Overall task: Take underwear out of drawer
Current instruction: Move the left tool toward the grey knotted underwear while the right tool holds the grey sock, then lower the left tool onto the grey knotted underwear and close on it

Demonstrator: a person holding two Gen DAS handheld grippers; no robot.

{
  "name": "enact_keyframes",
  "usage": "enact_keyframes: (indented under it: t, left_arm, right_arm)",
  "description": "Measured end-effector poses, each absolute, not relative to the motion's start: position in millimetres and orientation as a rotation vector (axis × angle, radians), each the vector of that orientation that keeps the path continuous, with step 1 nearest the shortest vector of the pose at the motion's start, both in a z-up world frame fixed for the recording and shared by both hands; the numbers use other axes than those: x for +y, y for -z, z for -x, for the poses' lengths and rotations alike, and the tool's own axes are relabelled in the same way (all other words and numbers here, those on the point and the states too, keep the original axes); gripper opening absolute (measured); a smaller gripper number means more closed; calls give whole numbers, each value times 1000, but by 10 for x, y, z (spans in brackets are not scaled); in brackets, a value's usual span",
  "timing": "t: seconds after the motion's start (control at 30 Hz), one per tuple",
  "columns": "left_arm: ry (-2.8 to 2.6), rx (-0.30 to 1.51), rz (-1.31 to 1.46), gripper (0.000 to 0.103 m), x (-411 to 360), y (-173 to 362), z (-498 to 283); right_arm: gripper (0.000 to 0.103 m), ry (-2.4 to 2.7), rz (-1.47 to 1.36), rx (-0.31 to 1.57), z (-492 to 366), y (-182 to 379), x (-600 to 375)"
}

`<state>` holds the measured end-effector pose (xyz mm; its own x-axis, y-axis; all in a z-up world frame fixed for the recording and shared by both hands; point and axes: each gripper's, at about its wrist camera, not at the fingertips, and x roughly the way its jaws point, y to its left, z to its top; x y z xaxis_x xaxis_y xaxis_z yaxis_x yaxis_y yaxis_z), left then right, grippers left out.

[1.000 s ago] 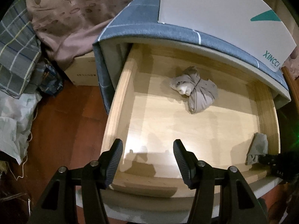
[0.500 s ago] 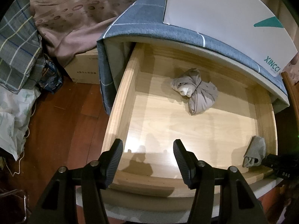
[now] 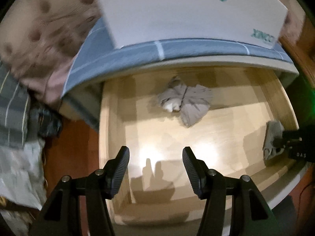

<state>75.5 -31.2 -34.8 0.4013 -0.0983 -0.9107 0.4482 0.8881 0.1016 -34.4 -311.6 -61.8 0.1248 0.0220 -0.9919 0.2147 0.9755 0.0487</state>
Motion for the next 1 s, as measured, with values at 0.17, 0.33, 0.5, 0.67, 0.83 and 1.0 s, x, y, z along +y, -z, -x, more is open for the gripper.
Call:
enact_keyframes:
  t: [0.17, 0.33, 0.5, 0.67, 0.83, 1.0]
  left_arm:
    - [409, 1068, -575, 57, -603, 415, -882]
    - [456, 935, -938, 57, -890, 597, -766]
    - [477, 772, -1171, 57, -996, 779, -635]
    - [468, 638, -1318, 57, -1058, 969, -637]
    - [485, 486, -1478, 57, -1125, 1146, -518]
    - [501, 305, -1634, 57, -1103, 1333, -358]
  right_arm:
    - [48, 146, -191, 1434, 326, 638, -3095]
    - [53, 147, -142, 1431, 341, 654, -3021]
    - [53, 158, -157, 1422, 370, 628, -3053]
    - [54, 168, -167, 1413, 388, 616, -3088]
    - [54, 174, -169, 1411, 383, 625, -3074]
    - [54, 175, -168, 1410, 383, 623, -3071]
